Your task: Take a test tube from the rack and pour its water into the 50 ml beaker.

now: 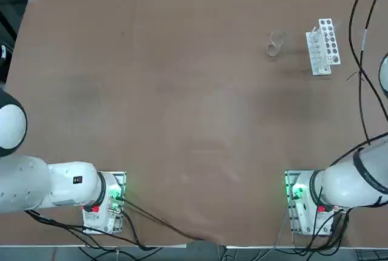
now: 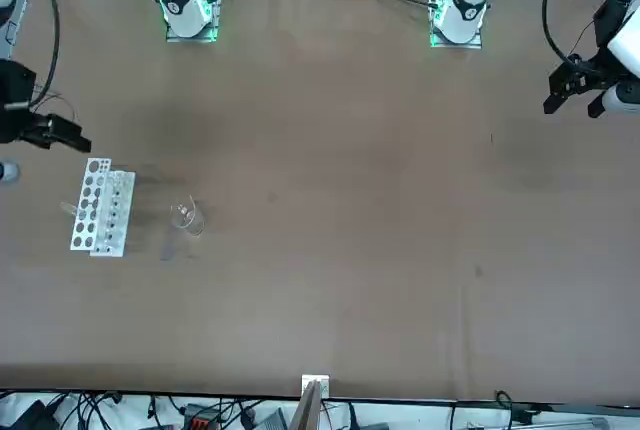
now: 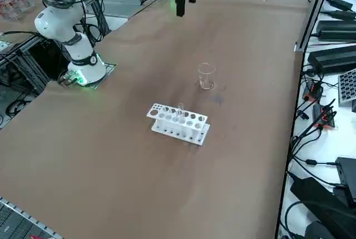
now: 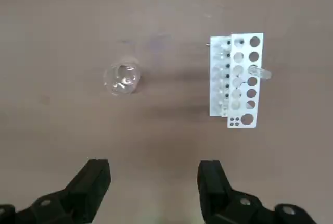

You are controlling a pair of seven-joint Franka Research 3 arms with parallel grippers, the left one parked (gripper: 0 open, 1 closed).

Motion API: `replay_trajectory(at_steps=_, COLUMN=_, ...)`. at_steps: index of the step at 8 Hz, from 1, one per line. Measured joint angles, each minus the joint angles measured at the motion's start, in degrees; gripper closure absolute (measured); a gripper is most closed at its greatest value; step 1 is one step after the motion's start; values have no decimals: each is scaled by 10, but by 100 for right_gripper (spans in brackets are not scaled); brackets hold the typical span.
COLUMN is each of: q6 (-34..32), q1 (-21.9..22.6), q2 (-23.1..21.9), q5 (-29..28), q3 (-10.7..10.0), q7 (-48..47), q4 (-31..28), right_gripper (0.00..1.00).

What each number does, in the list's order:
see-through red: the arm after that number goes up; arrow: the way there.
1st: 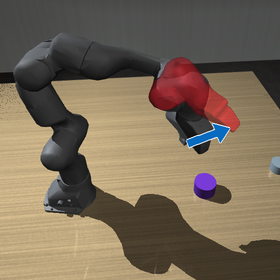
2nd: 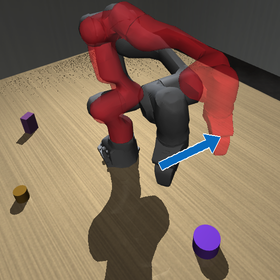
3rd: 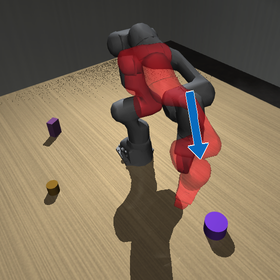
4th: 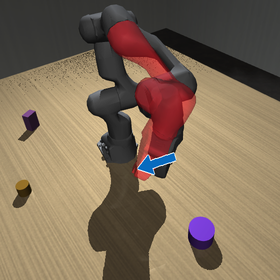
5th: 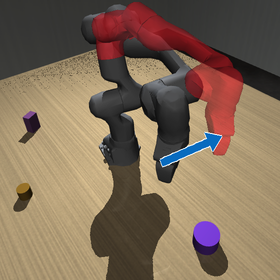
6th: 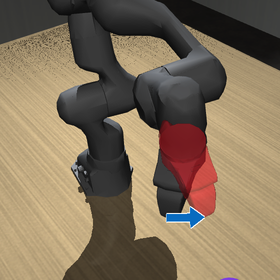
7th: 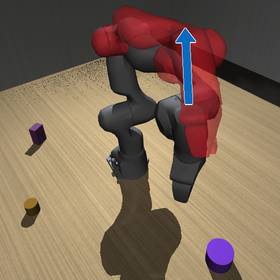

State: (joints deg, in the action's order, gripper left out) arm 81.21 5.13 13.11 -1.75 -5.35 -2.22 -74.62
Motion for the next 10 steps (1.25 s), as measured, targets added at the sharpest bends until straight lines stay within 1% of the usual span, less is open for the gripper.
replay_trajectory(at_steps=1, q6=18, q1=1, q2=-26, q5=0, q3=4, q7=0, q4=-31, right_gripper=0)
replay_trajectory(at_steps=3, q6=71, q1=1, q2=-86, q5=0, q3=4, q7=0, q4=-114, right_gripper=0)
replay_trajectory(at_steps=4, q6=82, q1=2, q2=-110, q5=0, q3=5, q7=0, q4=-147, right_gripper=0)
replay_trajectory(at_steps=5, q6=87, q1=3, q2=-126, q5=0, q3=5, q7=0, q4=-168, right_gripper=0)
replay_trajectory(at_steps=7, q6=113, q1=3, q2=-143, q5=0, q3=6, q7=0, q4=-191, right_gripper=0)
replay_trajectory(at_steps=10, q6=121, q1=3, q2=-147, q5=6, q3=6, q7=0, q4=-194, right_gripper=0)
